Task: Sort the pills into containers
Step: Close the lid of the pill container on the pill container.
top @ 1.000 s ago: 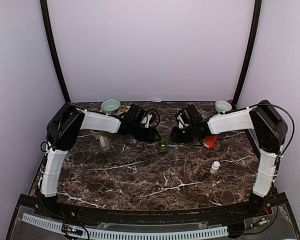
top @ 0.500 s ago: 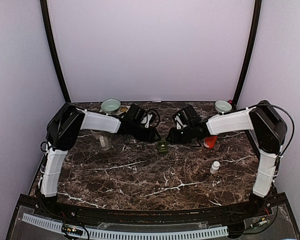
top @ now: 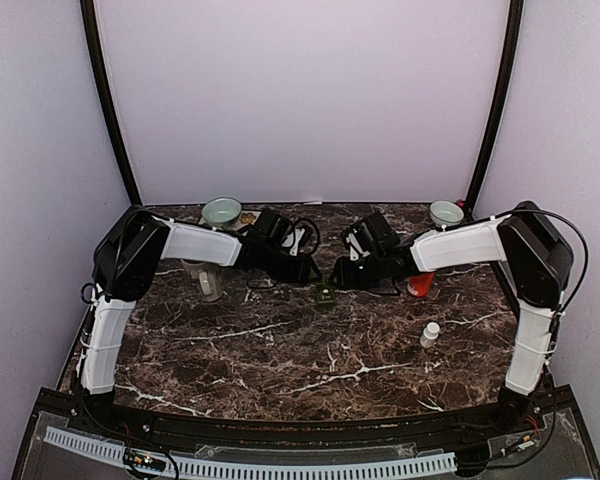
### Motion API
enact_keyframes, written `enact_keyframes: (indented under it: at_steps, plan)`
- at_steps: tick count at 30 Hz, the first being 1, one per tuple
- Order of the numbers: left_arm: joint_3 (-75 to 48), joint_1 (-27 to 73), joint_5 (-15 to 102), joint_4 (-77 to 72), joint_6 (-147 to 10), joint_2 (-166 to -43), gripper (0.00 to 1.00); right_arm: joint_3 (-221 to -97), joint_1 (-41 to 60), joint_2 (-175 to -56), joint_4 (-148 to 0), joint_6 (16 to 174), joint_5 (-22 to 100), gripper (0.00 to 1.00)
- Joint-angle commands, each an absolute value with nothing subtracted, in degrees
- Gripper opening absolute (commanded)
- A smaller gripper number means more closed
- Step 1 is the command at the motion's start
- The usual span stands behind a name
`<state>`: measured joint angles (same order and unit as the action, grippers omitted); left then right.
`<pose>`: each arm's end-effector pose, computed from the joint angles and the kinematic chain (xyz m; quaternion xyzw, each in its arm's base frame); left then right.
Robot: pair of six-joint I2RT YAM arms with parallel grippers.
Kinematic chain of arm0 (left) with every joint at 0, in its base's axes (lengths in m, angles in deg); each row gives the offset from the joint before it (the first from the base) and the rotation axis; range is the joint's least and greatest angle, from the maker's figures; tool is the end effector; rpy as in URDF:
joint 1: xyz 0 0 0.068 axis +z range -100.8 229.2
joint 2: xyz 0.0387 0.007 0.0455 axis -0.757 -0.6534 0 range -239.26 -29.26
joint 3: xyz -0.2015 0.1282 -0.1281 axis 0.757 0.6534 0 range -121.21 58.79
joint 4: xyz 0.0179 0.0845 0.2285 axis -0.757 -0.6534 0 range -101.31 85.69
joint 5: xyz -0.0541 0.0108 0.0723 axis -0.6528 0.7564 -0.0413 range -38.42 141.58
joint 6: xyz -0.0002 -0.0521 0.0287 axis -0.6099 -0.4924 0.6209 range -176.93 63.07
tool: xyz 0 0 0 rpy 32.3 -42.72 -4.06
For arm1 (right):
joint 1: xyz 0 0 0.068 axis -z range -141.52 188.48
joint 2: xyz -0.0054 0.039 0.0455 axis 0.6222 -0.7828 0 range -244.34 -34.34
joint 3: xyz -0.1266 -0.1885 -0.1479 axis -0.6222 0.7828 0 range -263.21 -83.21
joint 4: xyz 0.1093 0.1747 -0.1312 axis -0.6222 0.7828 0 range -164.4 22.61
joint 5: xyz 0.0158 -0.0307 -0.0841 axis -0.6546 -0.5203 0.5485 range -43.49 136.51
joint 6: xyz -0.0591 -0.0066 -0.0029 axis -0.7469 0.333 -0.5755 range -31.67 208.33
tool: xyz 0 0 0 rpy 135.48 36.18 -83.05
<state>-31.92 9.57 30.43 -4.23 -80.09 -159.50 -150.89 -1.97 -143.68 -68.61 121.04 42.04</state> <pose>0.3680 -0.3253 0.1428 0.2048 0.8685 -0.3603 0.2718 0.2988 0.2591 0.1685 -0.0769 0.9280 0.2453 0.2695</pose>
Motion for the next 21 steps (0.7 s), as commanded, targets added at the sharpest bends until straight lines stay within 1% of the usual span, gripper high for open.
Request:
enact_keyframes:
  at_steps: [1,7,21]
  plan:
    - [-32.5,9.9,30.1,-6.6,-79.6,-159.7,0.37,-152.1,-2.6,-145.2,-71.1,122.2,40.8,0.35]
    - [-32.4,9.9,30.0,-6.5,-79.7,-159.6,0.37,-152.7,-2.7,-146.6,-71.4,122.7,39.7,0.38]
    - [-32.0,9.9,30.0,-5.9,-80.0,-159.5,0.37,-154.9,-2.7,-149.0,-71.6,123.9,38.0,0.4]
